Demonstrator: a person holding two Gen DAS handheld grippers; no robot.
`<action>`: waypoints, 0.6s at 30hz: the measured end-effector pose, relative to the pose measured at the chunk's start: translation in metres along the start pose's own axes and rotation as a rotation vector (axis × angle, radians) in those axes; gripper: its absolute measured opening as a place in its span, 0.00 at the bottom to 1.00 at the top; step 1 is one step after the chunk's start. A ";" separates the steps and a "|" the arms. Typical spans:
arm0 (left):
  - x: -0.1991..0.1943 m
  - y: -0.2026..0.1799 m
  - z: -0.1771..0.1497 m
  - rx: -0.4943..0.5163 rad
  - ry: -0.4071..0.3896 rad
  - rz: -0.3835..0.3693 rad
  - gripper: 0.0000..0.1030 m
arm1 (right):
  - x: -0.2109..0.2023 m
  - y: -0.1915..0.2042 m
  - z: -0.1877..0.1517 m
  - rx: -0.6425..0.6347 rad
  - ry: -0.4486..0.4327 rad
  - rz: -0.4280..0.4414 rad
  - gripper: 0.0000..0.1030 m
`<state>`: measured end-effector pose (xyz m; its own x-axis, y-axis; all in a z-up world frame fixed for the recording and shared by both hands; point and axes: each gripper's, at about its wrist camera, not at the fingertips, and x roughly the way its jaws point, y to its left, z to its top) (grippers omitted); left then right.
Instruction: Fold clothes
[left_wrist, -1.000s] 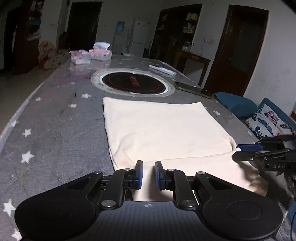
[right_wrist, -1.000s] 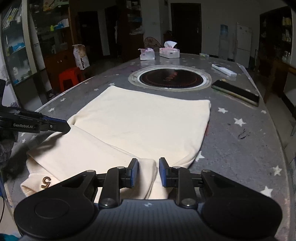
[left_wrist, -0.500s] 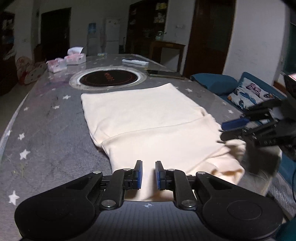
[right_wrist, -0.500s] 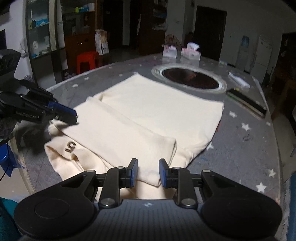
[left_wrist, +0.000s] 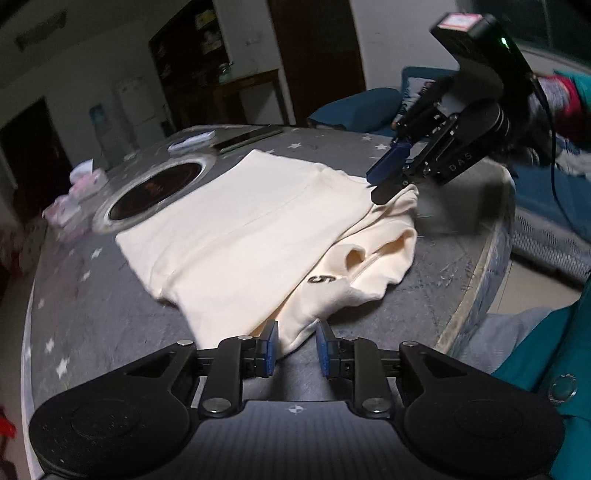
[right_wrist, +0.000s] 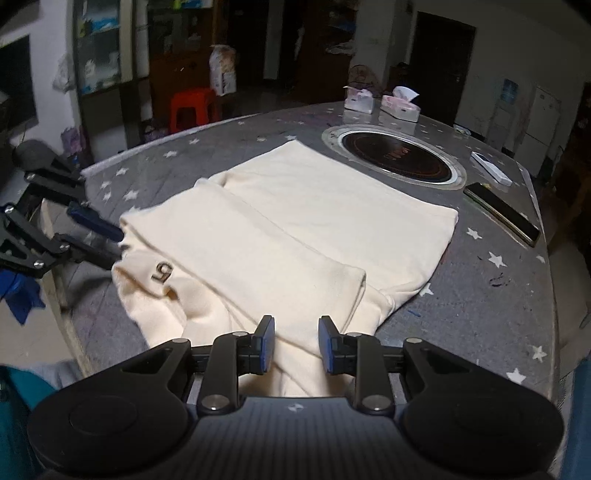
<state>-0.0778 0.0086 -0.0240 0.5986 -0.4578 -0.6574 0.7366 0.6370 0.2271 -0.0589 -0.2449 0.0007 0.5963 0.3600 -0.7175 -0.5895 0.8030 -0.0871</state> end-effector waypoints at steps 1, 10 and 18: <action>0.002 -0.003 0.000 0.020 -0.007 0.004 0.24 | -0.001 0.002 -0.001 -0.016 0.007 -0.001 0.33; 0.014 -0.013 0.007 0.081 -0.062 0.011 0.19 | -0.016 0.019 -0.008 -0.169 0.032 0.019 0.49; 0.013 0.009 0.014 -0.056 -0.104 0.004 0.09 | -0.017 0.045 -0.023 -0.372 0.027 0.041 0.57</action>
<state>-0.0589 -0.0007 -0.0205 0.6332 -0.5152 -0.5776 0.7172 0.6711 0.1877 -0.1077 -0.2260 -0.0071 0.5563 0.3714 -0.7434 -0.7732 0.5591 -0.2993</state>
